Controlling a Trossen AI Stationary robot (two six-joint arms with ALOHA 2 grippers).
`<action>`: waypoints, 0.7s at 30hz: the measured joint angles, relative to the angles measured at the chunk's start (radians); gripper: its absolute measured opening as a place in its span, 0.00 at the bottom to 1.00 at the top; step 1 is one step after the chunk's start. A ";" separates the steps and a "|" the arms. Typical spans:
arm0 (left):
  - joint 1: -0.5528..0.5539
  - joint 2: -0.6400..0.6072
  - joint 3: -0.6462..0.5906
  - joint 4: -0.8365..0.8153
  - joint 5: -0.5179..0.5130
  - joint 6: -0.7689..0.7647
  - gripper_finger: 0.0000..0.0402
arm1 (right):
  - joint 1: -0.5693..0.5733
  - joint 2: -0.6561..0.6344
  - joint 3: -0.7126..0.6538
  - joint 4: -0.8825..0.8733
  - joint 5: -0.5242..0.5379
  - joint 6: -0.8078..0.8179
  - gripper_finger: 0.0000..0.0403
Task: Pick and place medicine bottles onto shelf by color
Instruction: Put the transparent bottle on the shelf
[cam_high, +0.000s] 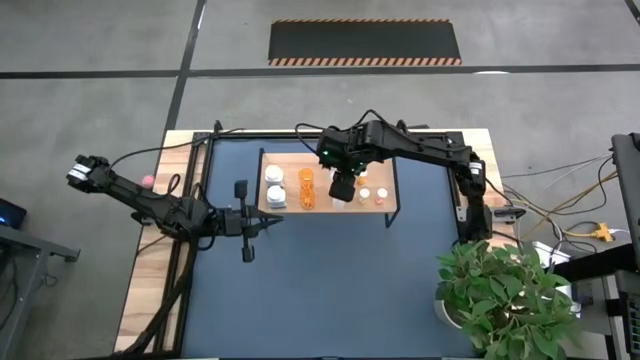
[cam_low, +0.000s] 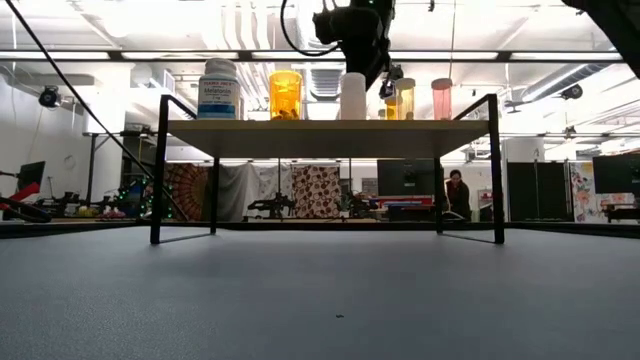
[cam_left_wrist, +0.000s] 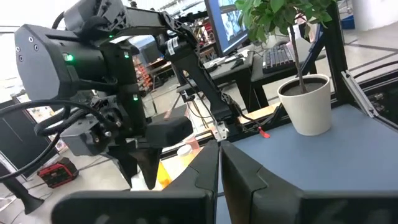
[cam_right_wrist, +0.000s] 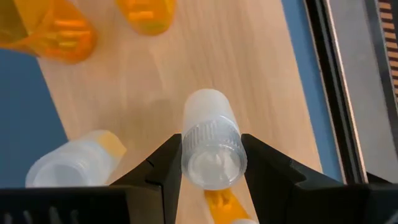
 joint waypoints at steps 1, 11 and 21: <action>0.000 0.001 0.000 0.000 0.000 0.000 0.00 | 0.000 0.002 0.000 0.000 -0.008 -0.005 0.34; 0.000 0.001 0.000 0.000 0.000 0.002 0.00 | 0.000 0.002 -0.002 0.001 -0.043 -0.006 0.34; 0.000 0.001 0.000 0.000 0.000 0.002 0.00 | 0.000 0.003 -0.002 0.006 -0.040 -0.007 0.41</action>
